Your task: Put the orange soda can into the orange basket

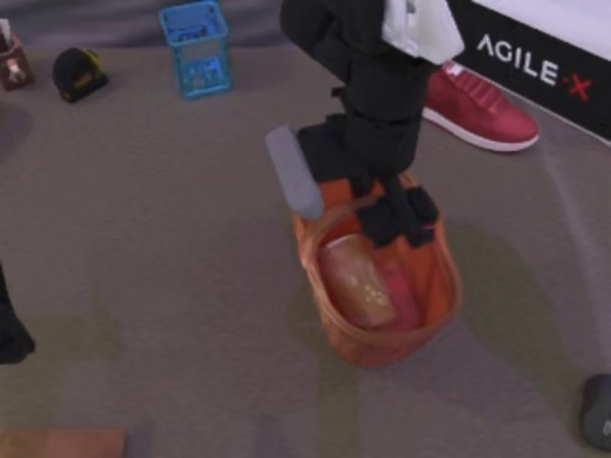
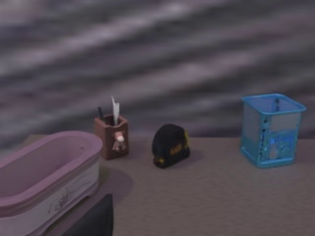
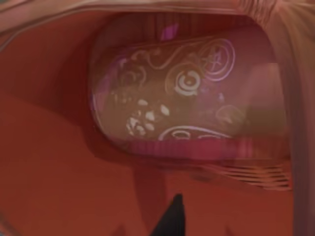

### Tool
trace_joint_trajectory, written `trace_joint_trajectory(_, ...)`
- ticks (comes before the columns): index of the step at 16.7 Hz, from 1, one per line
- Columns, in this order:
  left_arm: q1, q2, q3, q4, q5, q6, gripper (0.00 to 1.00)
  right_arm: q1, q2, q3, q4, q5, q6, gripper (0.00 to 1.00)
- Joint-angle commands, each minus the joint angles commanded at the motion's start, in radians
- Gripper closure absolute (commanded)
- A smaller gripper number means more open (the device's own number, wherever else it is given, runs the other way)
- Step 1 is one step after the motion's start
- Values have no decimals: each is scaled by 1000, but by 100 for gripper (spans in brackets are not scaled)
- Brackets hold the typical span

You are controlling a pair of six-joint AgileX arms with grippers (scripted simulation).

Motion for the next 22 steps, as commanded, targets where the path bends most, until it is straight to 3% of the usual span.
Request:
trace_joint_trajectory(5,0,0,0,0,0,0,0,0,0,0,0,0,0,98)
trace_joint_trajectory(6,0,0,0,0,0,0,0,0,0,0,0,0,0,100)
trace_joint_trajectory(22,0,0,0,0,0,0,0,0,0,0,0,0,0,100)
